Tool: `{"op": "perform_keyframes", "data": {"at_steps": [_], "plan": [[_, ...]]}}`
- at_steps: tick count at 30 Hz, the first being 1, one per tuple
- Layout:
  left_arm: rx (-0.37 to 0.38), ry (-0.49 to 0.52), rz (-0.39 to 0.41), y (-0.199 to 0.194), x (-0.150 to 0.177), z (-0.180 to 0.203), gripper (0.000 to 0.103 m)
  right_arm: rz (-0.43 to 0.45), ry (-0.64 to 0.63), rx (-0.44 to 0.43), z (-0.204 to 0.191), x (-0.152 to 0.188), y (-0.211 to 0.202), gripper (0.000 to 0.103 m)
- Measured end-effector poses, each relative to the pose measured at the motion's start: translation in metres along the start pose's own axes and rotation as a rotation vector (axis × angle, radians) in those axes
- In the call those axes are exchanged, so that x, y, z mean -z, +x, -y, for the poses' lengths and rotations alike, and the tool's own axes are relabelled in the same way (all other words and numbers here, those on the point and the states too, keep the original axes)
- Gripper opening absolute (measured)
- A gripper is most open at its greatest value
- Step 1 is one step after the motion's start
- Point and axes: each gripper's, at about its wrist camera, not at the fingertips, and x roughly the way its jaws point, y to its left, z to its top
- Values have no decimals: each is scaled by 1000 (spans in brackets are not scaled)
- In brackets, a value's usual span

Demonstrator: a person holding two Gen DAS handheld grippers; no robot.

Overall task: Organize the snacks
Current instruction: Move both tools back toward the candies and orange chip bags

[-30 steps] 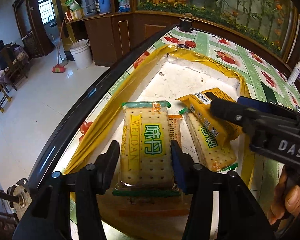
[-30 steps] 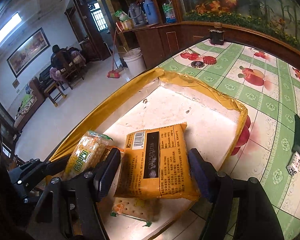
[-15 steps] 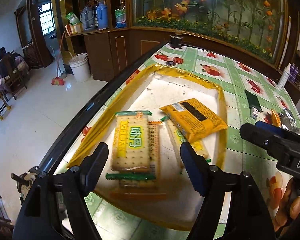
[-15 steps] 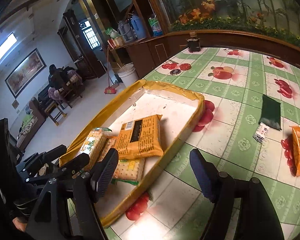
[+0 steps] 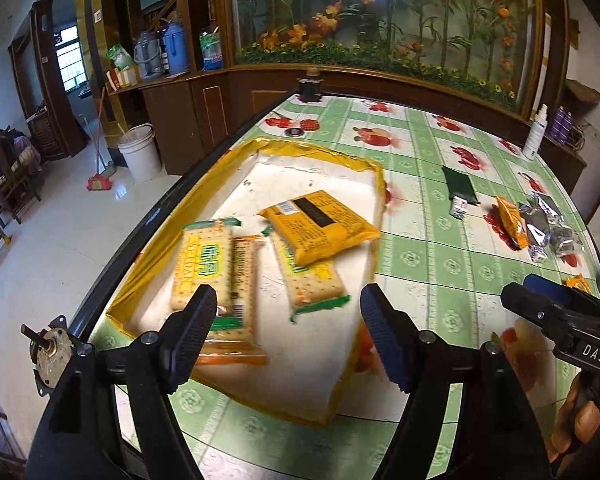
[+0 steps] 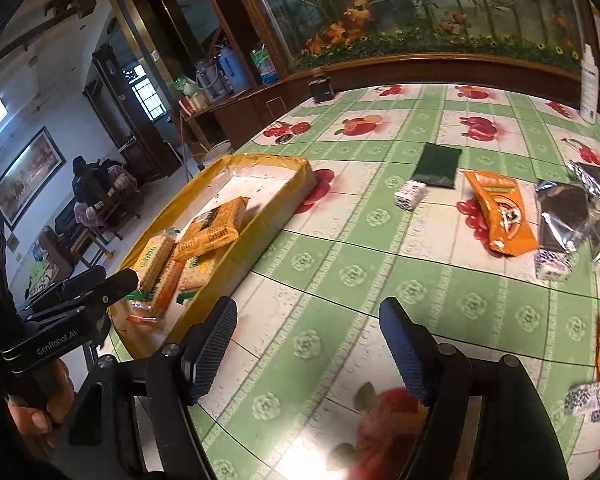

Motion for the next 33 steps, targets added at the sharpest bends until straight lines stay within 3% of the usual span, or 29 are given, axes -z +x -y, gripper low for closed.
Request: {"op": "perform_keyframes", "data": {"at_steps": [13,24,33], "plan": [[55,88,-23,-4,10,59,74,51,61,106,61,32,-59,75],[158,182,-84,7,19,124,74,69,195,247,141,65,-110,76],[276,233,-134,10,23,161,74,29,199,292,161,81,-114,75]]}}
